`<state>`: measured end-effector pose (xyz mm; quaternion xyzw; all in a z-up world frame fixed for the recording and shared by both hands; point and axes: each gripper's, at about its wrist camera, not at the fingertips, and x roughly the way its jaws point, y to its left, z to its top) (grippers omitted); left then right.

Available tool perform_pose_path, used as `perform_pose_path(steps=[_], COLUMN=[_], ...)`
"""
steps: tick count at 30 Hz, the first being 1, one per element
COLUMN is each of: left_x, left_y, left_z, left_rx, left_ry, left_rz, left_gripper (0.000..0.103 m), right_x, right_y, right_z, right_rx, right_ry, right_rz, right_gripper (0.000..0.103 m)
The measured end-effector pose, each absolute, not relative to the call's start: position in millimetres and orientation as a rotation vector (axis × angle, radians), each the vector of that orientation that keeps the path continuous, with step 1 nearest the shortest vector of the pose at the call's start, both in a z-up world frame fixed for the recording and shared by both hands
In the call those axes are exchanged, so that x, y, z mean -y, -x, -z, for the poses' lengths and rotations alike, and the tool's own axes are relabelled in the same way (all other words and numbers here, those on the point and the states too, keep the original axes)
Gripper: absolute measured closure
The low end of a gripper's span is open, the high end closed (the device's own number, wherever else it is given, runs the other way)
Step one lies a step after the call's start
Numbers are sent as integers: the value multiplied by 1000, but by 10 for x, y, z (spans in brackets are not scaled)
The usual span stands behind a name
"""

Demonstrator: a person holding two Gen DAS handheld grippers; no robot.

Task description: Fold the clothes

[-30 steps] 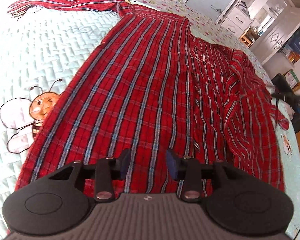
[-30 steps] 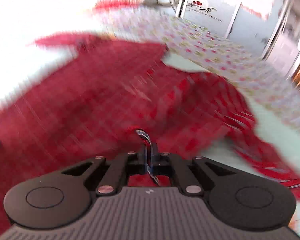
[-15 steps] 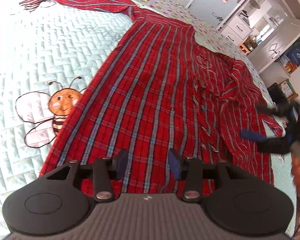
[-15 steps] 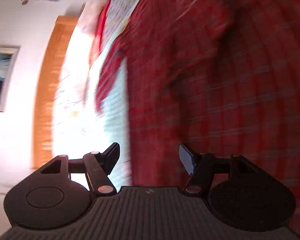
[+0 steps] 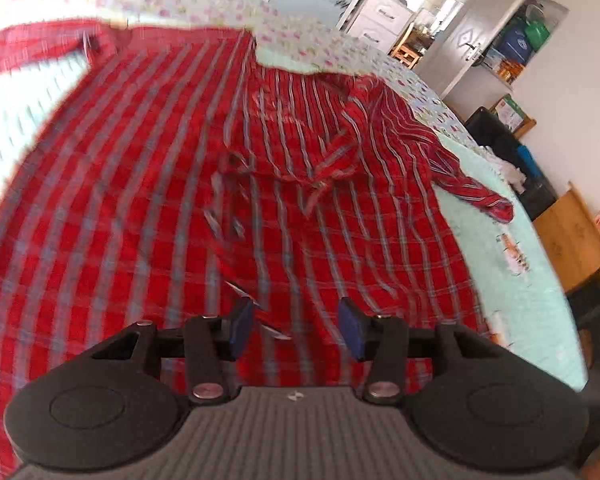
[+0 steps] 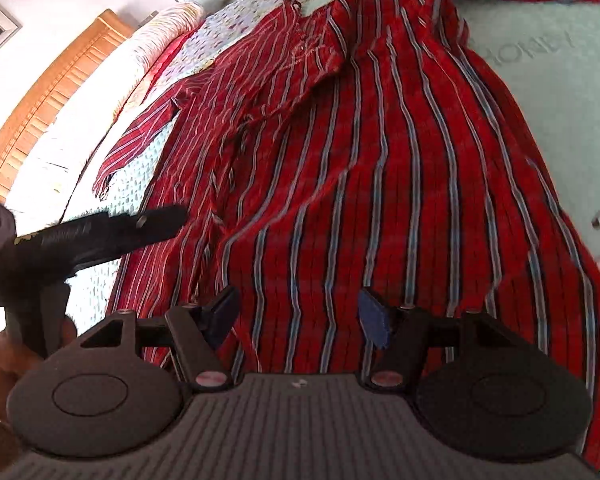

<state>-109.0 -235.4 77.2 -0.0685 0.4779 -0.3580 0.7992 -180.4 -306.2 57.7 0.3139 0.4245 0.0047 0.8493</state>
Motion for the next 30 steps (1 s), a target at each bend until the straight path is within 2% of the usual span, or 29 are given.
perform_pose_path(steps=[6,17,18,19,20,27,30], left_x=[2436,2515,2535,2557,2581,2394,2345], left_y=[977,815,796,776,756,1008,1067], left_z=[-551,-379,-375,-370,-364,-801,-728], left_rx=[-1100,-1128,-1121,-1122,-1125,-1118,-1163], left_ry=[272,364,361,352,342,258,146], left_rz=[677,534,533,540,549,704,698], left_gripper=[56,56,62,75,100,99,99], right_x=[3118,3142,3143,3148,3159,3253,3294], right_y=[2037,2134,2134,2136,2139,2249,2297], right_z=[-533,-420,-409,-395,-379,-333,-331], right_rx=[-909,-895,-893,-889,-885,-841,-827], right_ry=[-684,-729,-733,-740,-750,-808,-824], right_rz=[12,37,39,41,43,48,54], right_gripper=[37,37,37,37,37,37,37])
